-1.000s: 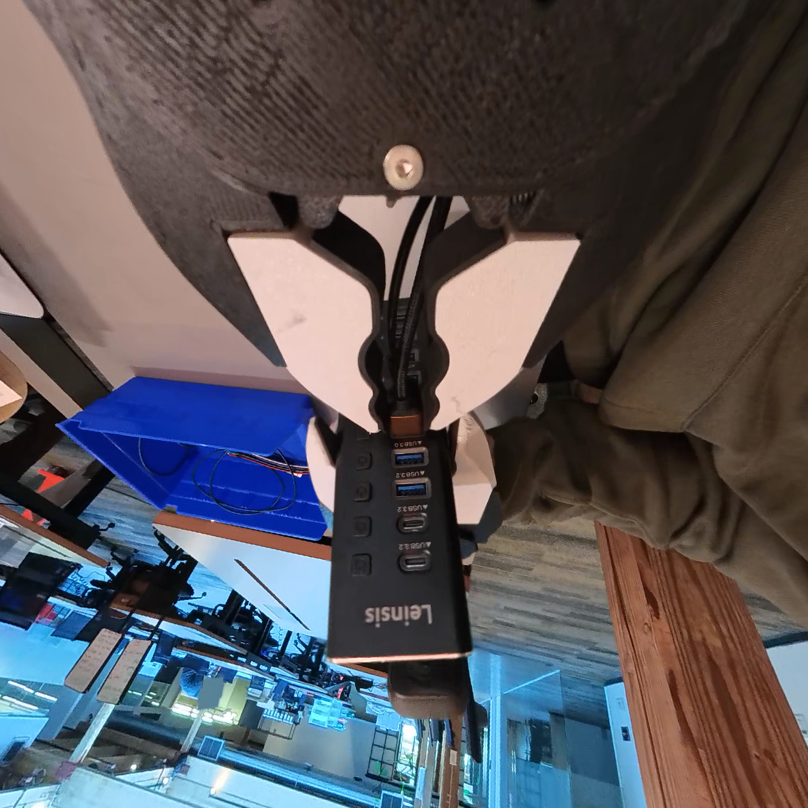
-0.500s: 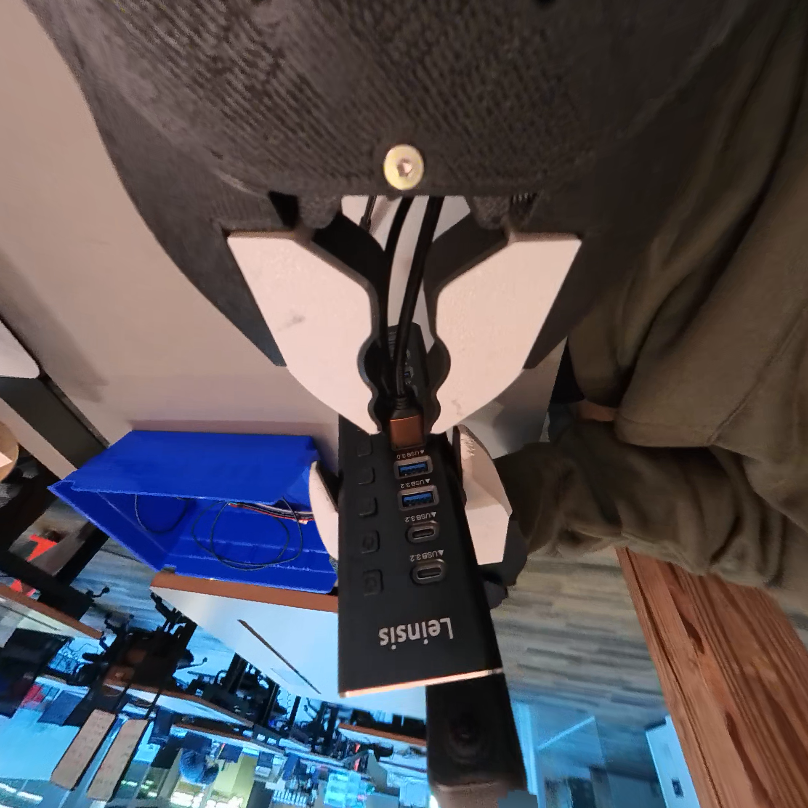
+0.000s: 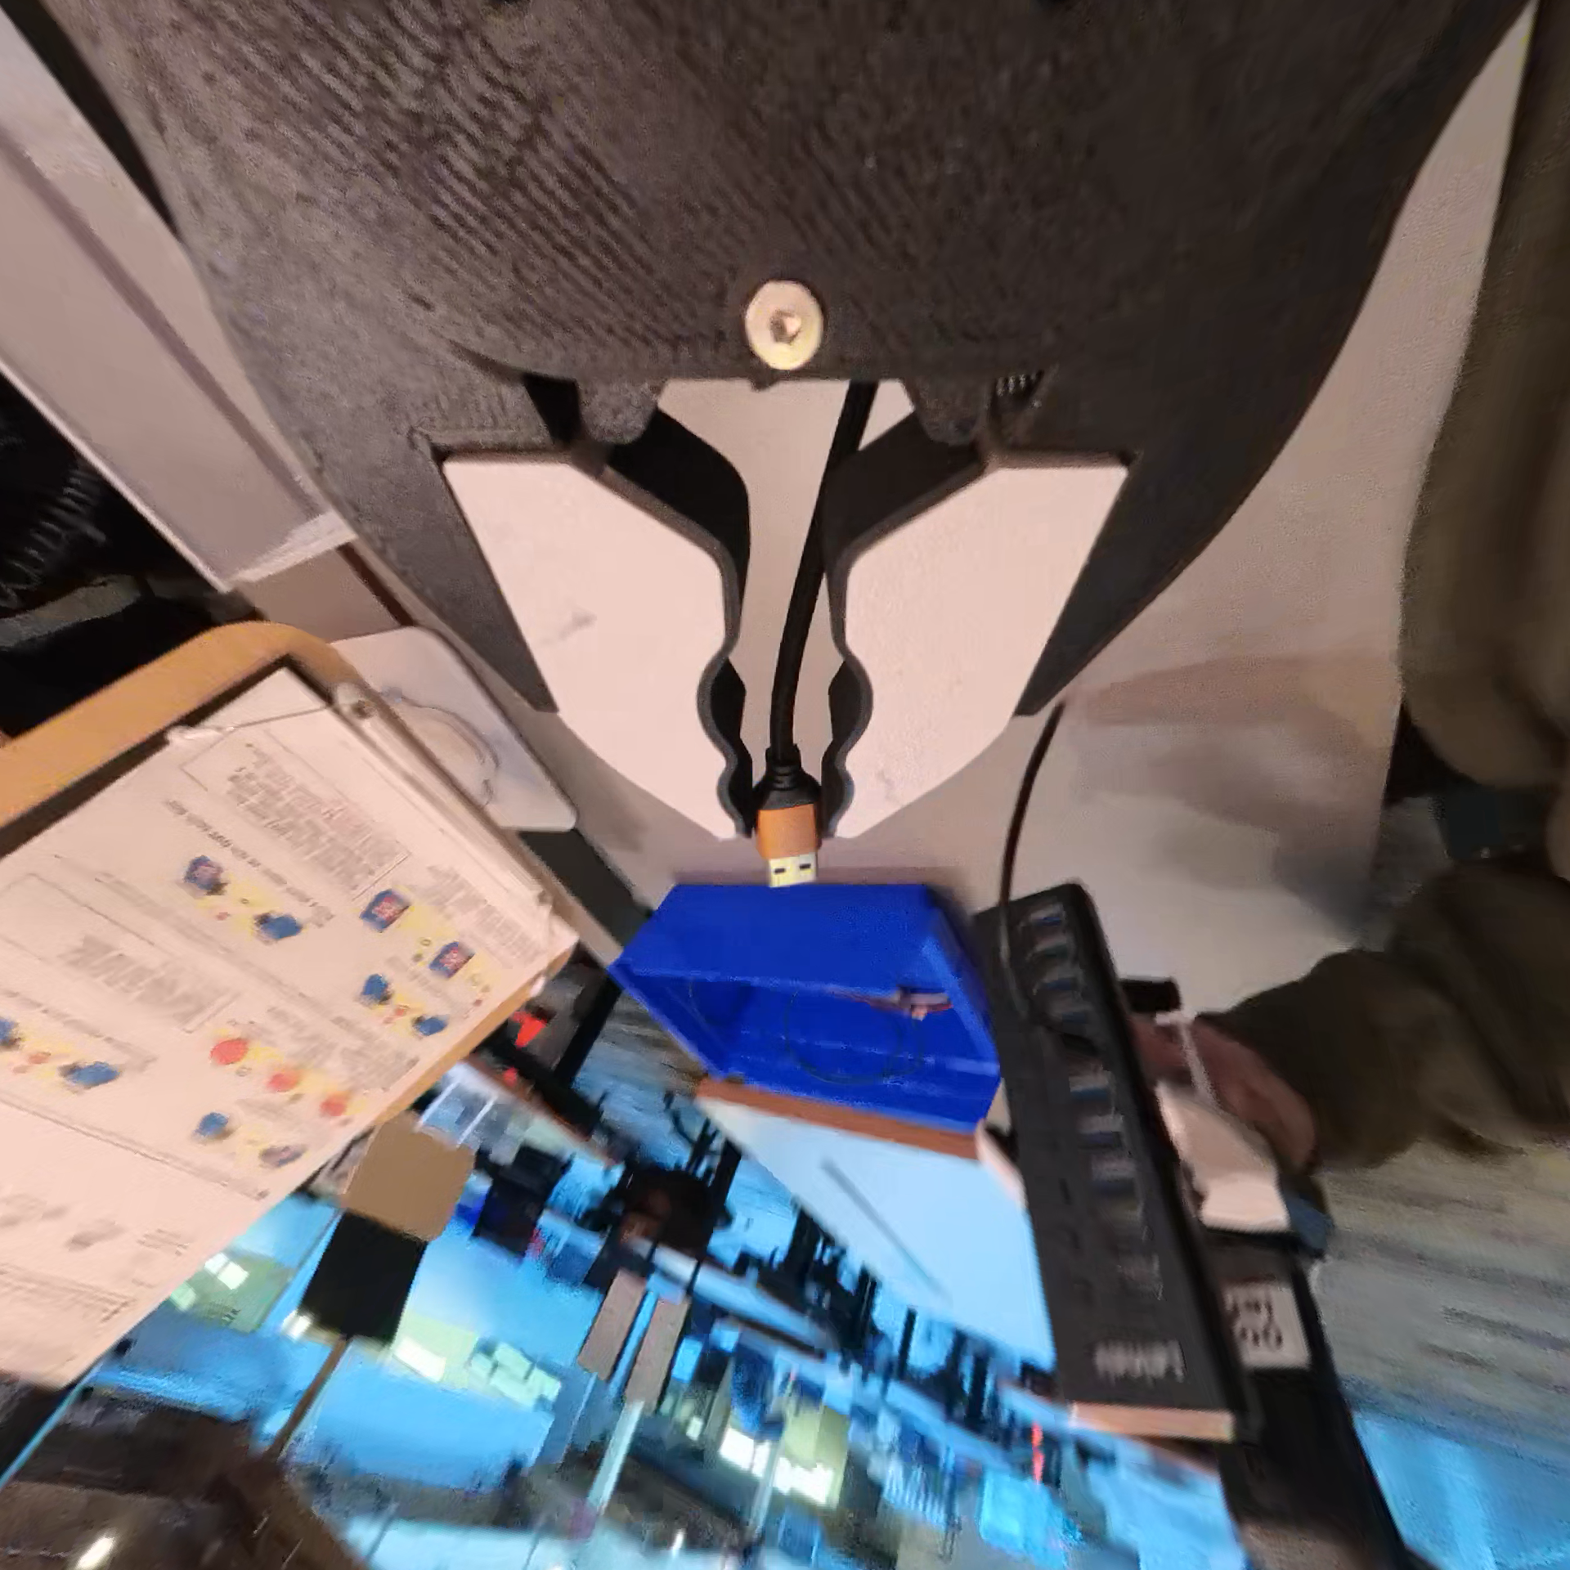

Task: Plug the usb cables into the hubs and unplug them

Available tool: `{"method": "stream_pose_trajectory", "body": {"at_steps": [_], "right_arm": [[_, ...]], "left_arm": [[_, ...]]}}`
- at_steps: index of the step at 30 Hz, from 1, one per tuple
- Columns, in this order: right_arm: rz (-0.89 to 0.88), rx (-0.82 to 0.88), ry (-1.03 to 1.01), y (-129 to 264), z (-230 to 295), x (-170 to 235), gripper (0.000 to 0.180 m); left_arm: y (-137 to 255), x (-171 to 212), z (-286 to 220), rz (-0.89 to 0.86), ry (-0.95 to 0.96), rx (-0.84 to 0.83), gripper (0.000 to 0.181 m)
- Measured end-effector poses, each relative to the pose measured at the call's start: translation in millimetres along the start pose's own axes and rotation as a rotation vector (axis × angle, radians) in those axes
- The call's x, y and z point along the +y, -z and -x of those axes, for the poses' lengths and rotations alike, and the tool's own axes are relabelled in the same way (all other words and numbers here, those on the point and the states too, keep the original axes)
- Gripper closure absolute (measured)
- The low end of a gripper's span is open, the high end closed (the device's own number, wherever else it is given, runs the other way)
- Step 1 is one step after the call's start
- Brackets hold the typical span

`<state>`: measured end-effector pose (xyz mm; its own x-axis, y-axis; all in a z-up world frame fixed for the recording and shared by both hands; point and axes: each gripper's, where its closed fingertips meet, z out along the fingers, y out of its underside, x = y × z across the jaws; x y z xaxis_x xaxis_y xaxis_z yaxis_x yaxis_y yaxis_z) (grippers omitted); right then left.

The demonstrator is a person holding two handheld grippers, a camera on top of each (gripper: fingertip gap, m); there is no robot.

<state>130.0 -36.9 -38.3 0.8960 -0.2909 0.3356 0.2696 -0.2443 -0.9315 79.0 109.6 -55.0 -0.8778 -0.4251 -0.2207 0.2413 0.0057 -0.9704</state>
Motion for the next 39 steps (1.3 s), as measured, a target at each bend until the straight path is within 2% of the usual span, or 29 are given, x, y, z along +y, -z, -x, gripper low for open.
{"method": "stream_pose_trajectory", "body": {"at_steps": [2, 4, 9, 13, 14, 16, 18, 20, 22, 25, 27, 29, 30, 33, 34, 35, 36, 39], "right_arm": [[-0.109, 0.090, 0.002, 14.0, -28.4, -12.1, 0.164], [-0.121, 0.206, 0.052, 28.1, -66.0, -10.6, 0.164], [-0.051, 0.531, 0.240, 53.7, -169.7, 7.8, 0.164], [0.082, 0.648, 0.269, 47.9, -209.4, 54.9, 0.164], [0.126, 0.632, 0.278, 41.8, -209.5, 68.7, 0.164], [0.205, 0.485, 0.228, 22.0, -191.5, 98.5, 0.164], [0.289, 0.378, 0.271, 8.2, -168.4, 120.3, 0.164], [0.444, 0.328, 0.300, 2.5, -155.0, 149.4, 0.164], [0.613, 0.184, 0.220, -0.5, -132.0, 185.2, 0.164], [0.725, 0.203, 0.185, 4.1, -128.6, 205.9, 0.160], [0.691, 0.246, 0.138, 4.8, -131.8, 194.1, 0.144], [0.567, 0.297, 0.070, 5.5, -133.6, 160.9, 0.130], [0.490, 0.304, 0.013, 5.3, -129.2, 140.0, 0.124], [0.153, 0.170, -0.192, -8.2, -80.4, 58.8, 0.103], [0.040, 0.070, -0.232, -16.6, -51.4, 32.4, 0.106], [-0.036, -0.021, -0.250, -25.0, -22.3, 13.0, 0.102], [-0.073, -0.076, -0.233, -34.9, 2.3, 2.5, 0.104], [-0.077, -0.200, -0.120, -66.6, 65.4, 1.7, 0.113]], "left_arm": [[0.6, 7.3, -1.8, 0.064, -0.026, 0.006, 0.122], [2.3, 9.3, 0.6, 0.081, -0.035, -0.007, 0.122], [3.2, 3.6, -3.2, 0.056, -0.030, 0.018, 0.122], [1.8, 11.3, -2.3, 0.076, -0.018, 0.023, 0.122], [1.7, 13.0, -1.5, 0.082, -0.013, 0.023, 0.122], [2.3, 14.7, -2.0, 0.088, -0.005, 0.033, 0.122], [4.1, 14.5, 0.2, 0.084, -0.006, 0.022, 0.122], [6.6, 13.9, 1.7, 0.077, -0.001, 0.021, 0.122], [8.1, 12.8, 3.9, 0.057, 0.016, 0.017, 0.122], [9.5, 14.0, 5.6, 0.041, 0.040, 0.018, 0.122], [10.2, 16.2, 6.6, 0.051, 0.043, 0.015, 0.122], [10.6, 16.8, 8.6, 0.054, 0.049, 0.006, 0.122], [10.5, 16.5, 9.5, 0.049, 0.054, 0.003, 0.122], [7.7, 16.3, 7.9, 0.035, 0.073, 0.017, 0.122], [6.0, 16.4, 6.5, 0.029, 0.078, 0.027, 0.122], [4.1, 16.8, 4.2, 0.024, 0.084, 0.040, 0.122], [2.2, 17.4, 1.1, 0.020, 0.086, 0.056, 0.122], [-3.5, 16.5, -9.1, 0.007, 0.094, 0.107, 0.121]]}}
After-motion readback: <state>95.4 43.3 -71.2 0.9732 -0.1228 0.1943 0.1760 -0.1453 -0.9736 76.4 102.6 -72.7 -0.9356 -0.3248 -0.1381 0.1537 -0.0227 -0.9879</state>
